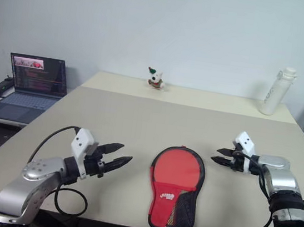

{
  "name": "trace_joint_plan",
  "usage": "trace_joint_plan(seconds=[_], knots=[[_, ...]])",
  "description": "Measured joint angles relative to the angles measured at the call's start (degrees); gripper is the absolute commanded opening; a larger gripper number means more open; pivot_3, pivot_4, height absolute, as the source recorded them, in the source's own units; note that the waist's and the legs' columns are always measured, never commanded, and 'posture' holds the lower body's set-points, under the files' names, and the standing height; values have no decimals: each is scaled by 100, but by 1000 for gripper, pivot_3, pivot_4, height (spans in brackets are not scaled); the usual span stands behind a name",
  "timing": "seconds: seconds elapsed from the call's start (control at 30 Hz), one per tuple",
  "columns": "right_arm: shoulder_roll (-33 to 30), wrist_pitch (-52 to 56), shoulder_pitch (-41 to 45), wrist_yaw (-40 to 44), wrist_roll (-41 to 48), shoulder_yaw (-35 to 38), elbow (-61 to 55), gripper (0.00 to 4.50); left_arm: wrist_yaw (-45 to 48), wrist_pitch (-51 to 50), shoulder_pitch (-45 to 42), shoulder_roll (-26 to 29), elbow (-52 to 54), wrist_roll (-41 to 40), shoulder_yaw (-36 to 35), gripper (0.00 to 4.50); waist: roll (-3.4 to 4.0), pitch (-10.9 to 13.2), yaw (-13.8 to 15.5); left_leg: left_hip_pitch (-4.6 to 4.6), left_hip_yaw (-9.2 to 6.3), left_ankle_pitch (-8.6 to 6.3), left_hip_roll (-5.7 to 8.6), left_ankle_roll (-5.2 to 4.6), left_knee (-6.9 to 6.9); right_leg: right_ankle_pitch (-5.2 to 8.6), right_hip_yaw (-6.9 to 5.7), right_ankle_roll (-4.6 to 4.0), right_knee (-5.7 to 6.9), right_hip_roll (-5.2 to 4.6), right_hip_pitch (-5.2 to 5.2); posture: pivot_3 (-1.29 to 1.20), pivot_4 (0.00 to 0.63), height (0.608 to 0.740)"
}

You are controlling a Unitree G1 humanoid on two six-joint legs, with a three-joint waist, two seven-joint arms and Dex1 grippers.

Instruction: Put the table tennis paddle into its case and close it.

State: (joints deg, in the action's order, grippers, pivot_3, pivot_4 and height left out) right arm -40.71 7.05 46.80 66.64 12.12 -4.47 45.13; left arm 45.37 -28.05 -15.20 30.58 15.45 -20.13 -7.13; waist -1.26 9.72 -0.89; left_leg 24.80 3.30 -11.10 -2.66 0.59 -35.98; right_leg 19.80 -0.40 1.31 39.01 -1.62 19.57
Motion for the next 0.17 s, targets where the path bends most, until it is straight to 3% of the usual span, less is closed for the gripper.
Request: trace_joint_plan(seconds=[0.17], knots=[[-74,106,-212,71,-9,101,-458,2392,-39,227,41,40,-180,9,15,2980,5,3,-72,0,10,8,-3,14,5,0,7,0,-5,0,5,0,150,740]])
